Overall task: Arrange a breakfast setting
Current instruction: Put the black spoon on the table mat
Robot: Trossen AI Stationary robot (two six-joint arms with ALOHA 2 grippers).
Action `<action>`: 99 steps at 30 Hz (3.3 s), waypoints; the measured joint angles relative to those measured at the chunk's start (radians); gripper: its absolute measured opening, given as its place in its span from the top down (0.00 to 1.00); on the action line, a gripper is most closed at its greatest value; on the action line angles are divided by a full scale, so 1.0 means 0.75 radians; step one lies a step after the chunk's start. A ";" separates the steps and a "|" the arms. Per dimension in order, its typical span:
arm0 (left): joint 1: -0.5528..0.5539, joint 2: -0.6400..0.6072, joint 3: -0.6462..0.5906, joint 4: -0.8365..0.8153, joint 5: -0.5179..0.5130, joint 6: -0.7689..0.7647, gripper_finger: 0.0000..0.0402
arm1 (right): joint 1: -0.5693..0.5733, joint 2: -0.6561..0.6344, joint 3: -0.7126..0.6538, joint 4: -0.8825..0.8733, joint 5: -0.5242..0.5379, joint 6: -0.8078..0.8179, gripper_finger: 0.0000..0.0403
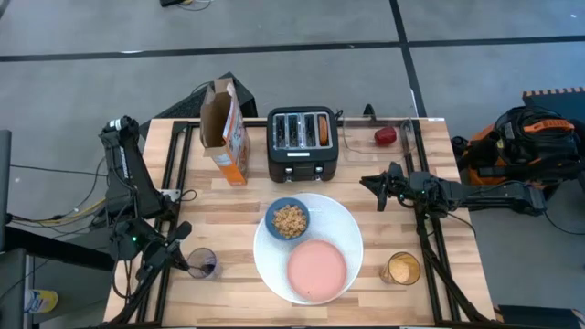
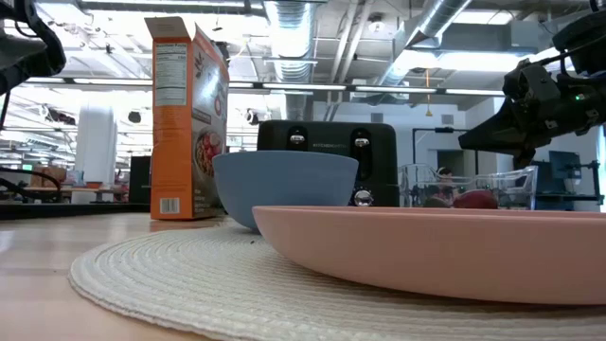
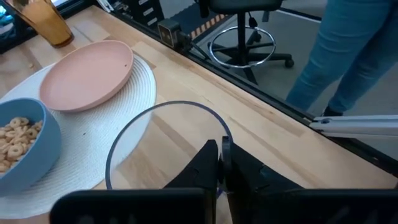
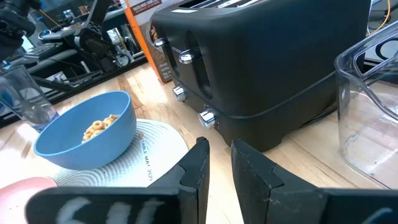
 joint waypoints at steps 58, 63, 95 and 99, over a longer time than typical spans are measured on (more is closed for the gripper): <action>0.000 0.001 0.663 -0.293 -0.103 0.033 1.00 | 0.000 0.000 0.000 0.000 0.000 0.000 0.77; 0.001 0.028 0.696 -0.292 -0.295 0.161 1.00 | 0.000 0.000 0.000 0.000 0.000 0.000 0.77; 0.395 0.953 0.694 -0.296 -0.846 -0.231 1.00 | 0.000 0.000 0.000 0.000 0.000 0.000 0.77; 0.416 1.054 0.693 -0.265 -0.841 -0.141 1.00 | 0.000 0.000 0.000 0.000 0.000 0.000 0.77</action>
